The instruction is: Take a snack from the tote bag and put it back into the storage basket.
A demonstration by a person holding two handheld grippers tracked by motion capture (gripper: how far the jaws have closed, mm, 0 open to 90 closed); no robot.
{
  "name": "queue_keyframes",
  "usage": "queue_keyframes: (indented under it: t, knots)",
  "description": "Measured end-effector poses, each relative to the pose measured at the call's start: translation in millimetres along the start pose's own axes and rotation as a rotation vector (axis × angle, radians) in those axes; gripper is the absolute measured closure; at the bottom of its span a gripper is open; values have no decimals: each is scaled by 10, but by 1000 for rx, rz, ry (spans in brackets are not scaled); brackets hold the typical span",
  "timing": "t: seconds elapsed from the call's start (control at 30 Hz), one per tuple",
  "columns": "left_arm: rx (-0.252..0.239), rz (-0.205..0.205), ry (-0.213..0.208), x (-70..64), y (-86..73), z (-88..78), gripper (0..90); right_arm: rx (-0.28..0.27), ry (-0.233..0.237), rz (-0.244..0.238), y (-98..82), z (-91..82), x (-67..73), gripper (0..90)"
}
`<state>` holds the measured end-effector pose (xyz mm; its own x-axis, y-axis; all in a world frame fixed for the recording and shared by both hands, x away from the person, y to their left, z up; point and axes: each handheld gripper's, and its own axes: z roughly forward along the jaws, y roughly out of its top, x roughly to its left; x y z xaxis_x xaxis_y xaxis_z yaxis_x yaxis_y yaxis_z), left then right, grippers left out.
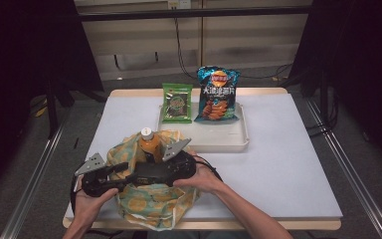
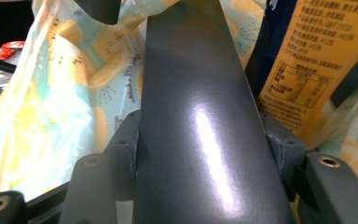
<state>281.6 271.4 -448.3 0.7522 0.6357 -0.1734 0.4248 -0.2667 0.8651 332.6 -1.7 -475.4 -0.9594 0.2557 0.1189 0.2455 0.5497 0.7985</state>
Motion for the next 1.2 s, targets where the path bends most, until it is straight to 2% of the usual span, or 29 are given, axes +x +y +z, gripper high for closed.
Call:
queue_keyframes:
  t: [0.1, 0.13, 0.2, 0.27, 0.37, 0.57, 0.8, 0.87, 1.0, 1.1, 1.2]
  knots:
    - [0, 5, 17, 7, 10, 13, 355, 1, 13, 12, 0, -13, 3, 431]
    - [0, 4, 19, 10, 10, 11, 398, 2, 20, 7, 4, -25, 8, 432]
    - [8, -1, 42, 28, 6, -12, 557, 4, 25, 8, 5, -50, 20, 433]
    - [2, -10, 33, 51, 9, -50, 791, 7, 23, 6, -3, -89, 30, 433]
    - [-21, -17, 40, 79, 21, -113, 880, 7, 25, 8, -13, -163, 36, 434]
    - [-59, -62, 69, 136, 1, -207, 900, 1, 16, -5, -17, -316, 81, 435]
    - [-63, -76, 83, 146, -36, -272, 900, -29, 5, -7, -40, -486, 143, 436]
    - [-57, -84, 109, 159, -45, -282, 900, -31, 6, -15, -48, -528, 155, 436]
    - [-52, -107, 98, 189, -61, -285, 900, -73, 2, 3, -29, -630, 145, 436]
    - [-37, -88, 85, 142, -71, -265, 889, -81, 1, -3, 5, -667, 157, 436]
    - [-50, -85, 77, 115, -74, -270, 843, -94, 1, -5, 48, -687, 168, 436]
